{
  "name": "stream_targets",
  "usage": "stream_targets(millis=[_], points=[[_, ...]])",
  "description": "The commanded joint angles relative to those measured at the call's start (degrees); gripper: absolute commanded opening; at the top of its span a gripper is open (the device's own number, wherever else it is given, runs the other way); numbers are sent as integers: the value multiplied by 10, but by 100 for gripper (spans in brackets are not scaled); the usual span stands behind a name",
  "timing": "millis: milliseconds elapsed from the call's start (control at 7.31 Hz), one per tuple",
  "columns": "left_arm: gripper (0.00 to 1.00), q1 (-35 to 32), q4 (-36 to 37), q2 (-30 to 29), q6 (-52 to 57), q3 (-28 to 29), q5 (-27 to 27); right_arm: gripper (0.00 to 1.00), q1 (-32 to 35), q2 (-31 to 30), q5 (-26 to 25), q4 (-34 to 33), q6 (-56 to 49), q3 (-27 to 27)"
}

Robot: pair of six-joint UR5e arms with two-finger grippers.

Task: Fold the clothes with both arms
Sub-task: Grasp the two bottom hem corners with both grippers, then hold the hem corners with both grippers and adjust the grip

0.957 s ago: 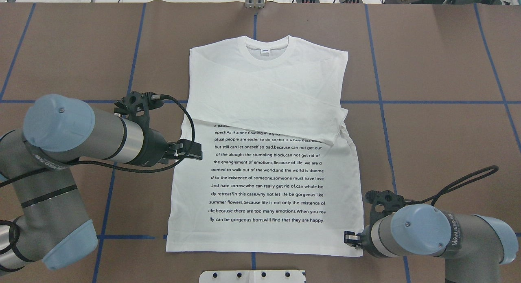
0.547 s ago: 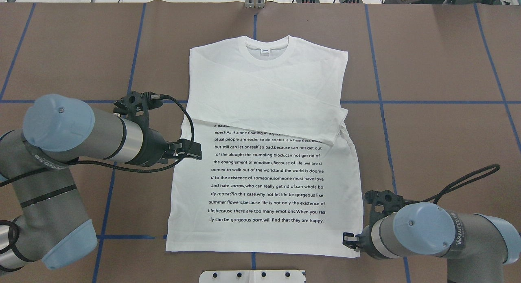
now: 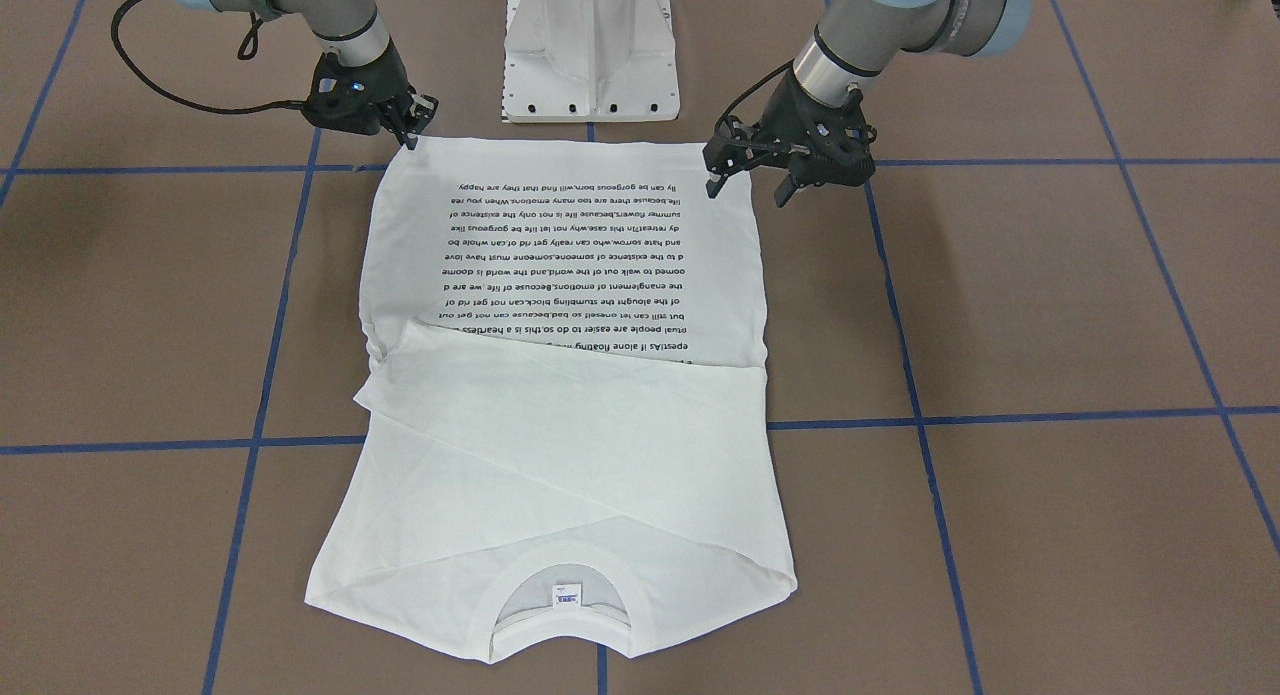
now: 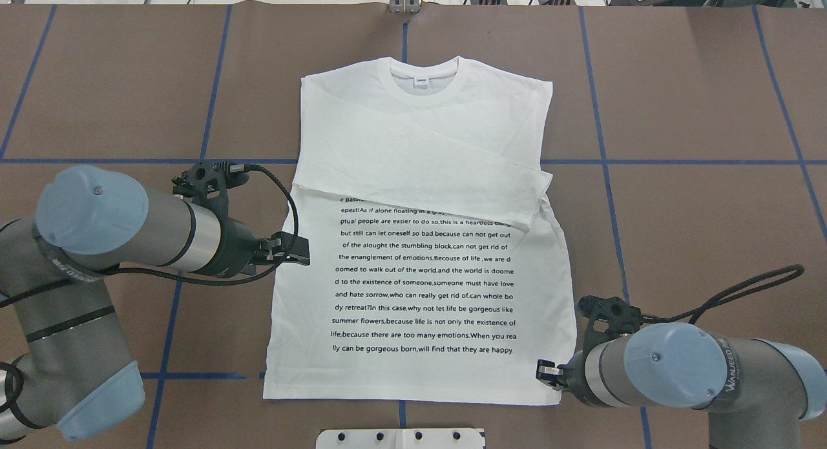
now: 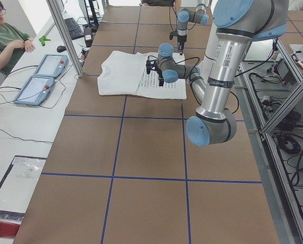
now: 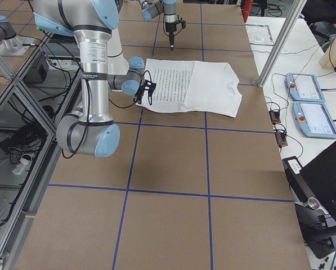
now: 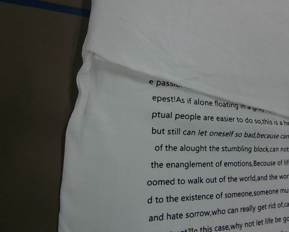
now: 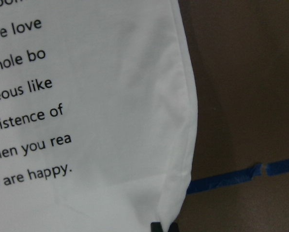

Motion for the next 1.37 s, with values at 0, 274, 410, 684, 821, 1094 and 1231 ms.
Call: stream_targets(millis=[0,274,410,684,821,1094,1231], points=[[100,70,-4,8,-79,1,66,0,16,0,-1,2,1,23],[100,128,-8,7,-134,1,118,0,24,9,-1,3,-1,26],[100,144,-8,8,-136,1,137,0,28,10,-1,3,-4,24],[100,161,-6,8,-137,1,139,0,27,20,-1,3,-4,23],[100,170,-3,9,-146,1,143,0,28,22,-1,3,-4,23],[100,174,-1,49,-148,1,148,0,28,23,-1,3,-4,23],[100,182,0,61,-150,1,159,0,27,23,-1,2,-4,24]])
